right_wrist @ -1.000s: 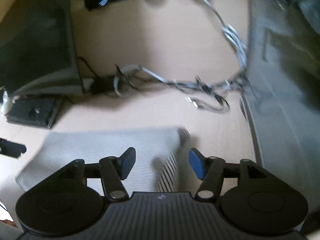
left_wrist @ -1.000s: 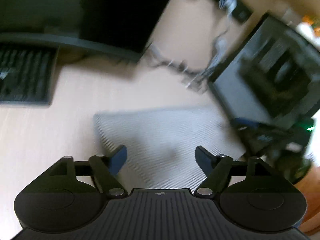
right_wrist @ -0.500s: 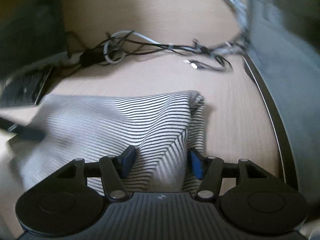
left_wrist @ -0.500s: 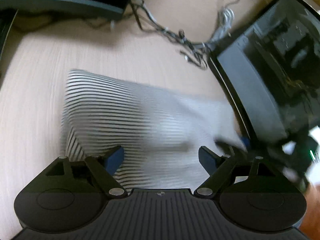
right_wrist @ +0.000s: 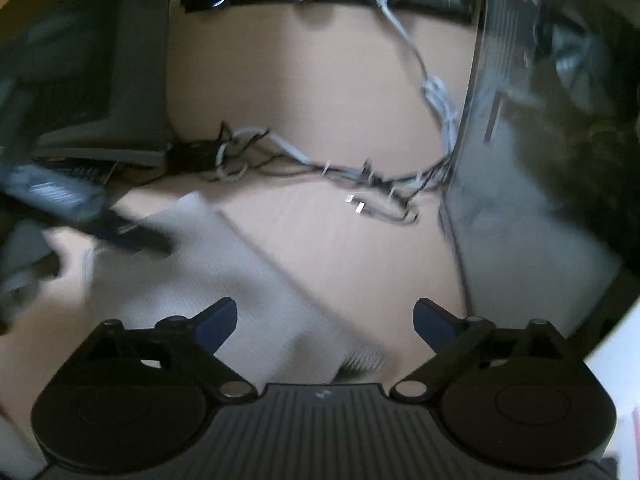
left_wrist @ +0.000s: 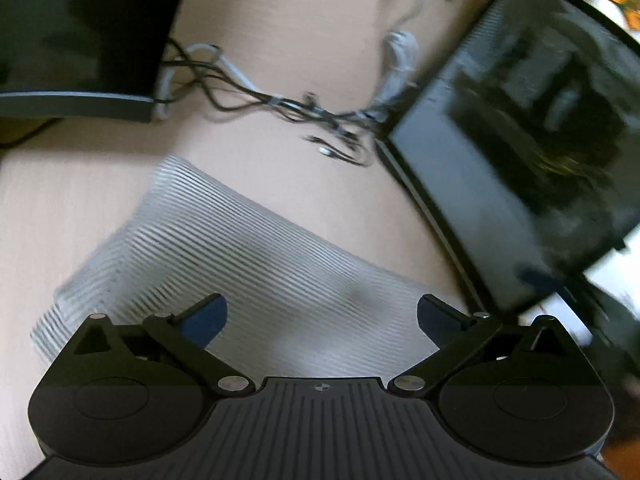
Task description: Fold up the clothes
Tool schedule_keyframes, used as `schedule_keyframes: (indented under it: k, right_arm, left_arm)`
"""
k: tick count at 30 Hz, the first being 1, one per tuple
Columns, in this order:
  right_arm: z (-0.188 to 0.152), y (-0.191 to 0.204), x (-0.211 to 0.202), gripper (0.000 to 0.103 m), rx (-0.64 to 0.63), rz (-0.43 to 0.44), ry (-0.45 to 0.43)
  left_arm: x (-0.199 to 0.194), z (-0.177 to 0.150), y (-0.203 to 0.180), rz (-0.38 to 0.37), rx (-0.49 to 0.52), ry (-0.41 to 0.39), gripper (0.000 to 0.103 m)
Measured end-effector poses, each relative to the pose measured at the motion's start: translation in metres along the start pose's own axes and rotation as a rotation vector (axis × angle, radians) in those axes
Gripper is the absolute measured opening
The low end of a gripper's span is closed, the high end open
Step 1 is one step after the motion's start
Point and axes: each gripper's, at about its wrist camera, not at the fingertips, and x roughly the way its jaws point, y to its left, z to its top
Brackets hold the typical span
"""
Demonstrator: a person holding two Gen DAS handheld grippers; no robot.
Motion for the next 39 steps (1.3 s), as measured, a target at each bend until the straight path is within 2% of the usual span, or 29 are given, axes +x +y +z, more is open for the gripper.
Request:
schedule_keyframes:
  k: [2, 4, 5, 7, 9, 12, 15, 18, 23, 25, 29, 30, 32, 33, 34, 35, 36, 37, 38, 39]
  right_arm:
    - [0.000, -0.005, 0.018, 0.092, -0.011, -0.029, 0.016]
    - [-0.005, -0.004, 0.040, 0.092, -0.035, -0.068, 0.052]
    - [-0.009, -0.001, 0.050, 0.092, -0.054, -0.089, 0.077]
    - [-0.021, 0.007, 0.056, 0.092, -0.083, -0.121, 0.090]
    - [-0.033, 0.015, 0.057, 0.092, -0.109, -0.149, 0.093]
    - [-0.040, 0.023, 0.045, 0.093, -0.102, -0.156, 0.106]
    - [-0.045, 0.038, 0.029, 0.096, -0.069, -0.132, 0.123]
    - [-0.051, 0.056, 0.020, 0.102, -0.039, -0.103, 0.122]
    - [-0.052, 0.068, 0.022, 0.103, 0.101, -0.060, 0.148]
    - [-0.052, 0.068, 0.025, 0.103, 0.145, -0.053, 0.165]
    - [-0.057, 0.050, 0.031, 0.103, 0.323, 0.007, 0.206]
    - [-0.059, 0.045, 0.032, 0.103, 0.370, 0.025, 0.213]
    - [-0.057, 0.044, 0.033, 0.103, 0.373, 0.037, 0.226]
    - [-0.055, 0.043, 0.032, 0.101, 0.376, 0.042, 0.224]
    - [-0.053, 0.046, 0.028, 0.095, 0.355, 0.033, 0.200]
    - [-0.049, 0.051, 0.020, 0.076, 0.314, 0.009, 0.153]
    - [-0.045, 0.056, 0.013, 0.062, 0.273, -0.015, 0.107]
    - [-0.041, 0.062, 0.008, 0.054, 0.226, -0.033, 0.074]
    - [-0.038, 0.070, 0.003, 0.042, 0.172, -0.048, 0.052]
    - [-0.034, 0.078, -0.001, 0.039, 0.118, -0.062, 0.030]
  left_arm:
    - [-0.001, -0.012, -0.001, -0.027, -0.028, 0.051, 0.101]
    - [0.001, -0.025, 0.000, -0.051, -0.072, 0.112, 0.085]
    - [0.005, -0.030, 0.003, -0.056, -0.091, 0.144, 0.070]
    - [0.016, -0.036, 0.008, -0.028, -0.096, 0.178, 0.067]
    - [0.025, -0.037, 0.015, -0.021, -0.089, 0.177, 0.061]
    - [0.032, -0.026, 0.025, -0.040, -0.095, 0.163, 0.061]
    - [0.040, -0.013, 0.028, -0.028, -0.048, 0.126, 0.061]
    - [0.048, -0.003, 0.033, -0.009, -0.020, 0.079, 0.061]
    - [0.054, 0.003, 0.029, 0.057, 0.069, 0.051, 0.064]
    - [0.048, 0.000, 0.028, 0.069, 0.076, 0.047, 0.067]
    - [0.020, -0.010, 0.026, 0.073, 0.099, 0.029, 0.083]
    - [0.012, -0.014, 0.025, 0.077, 0.113, 0.024, 0.083]
    - [-0.002, -0.024, 0.024, 0.082, 0.146, 0.022, 0.083]
    - [-0.008, -0.030, 0.023, 0.081, 0.163, 0.024, 0.083]
    - [-0.012, -0.037, 0.022, 0.076, 0.182, 0.028, 0.083]
    - [-0.017, -0.044, 0.020, 0.072, 0.201, 0.032, 0.082]
    - [-0.019, -0.050, 0.019, 0.073, 0.221, 0.039, 0.081]
    - [-0.018, -0.055, 0.017, 0.083, 0.242, 0.050, 0.080]
    - [-0.018, -0.061, 0.016, 0.093, 0.263, 0.061, 0.079]
    - [-0.017, -0.066, 0.015, 0.098, 0.281, 0.071, 0.079]
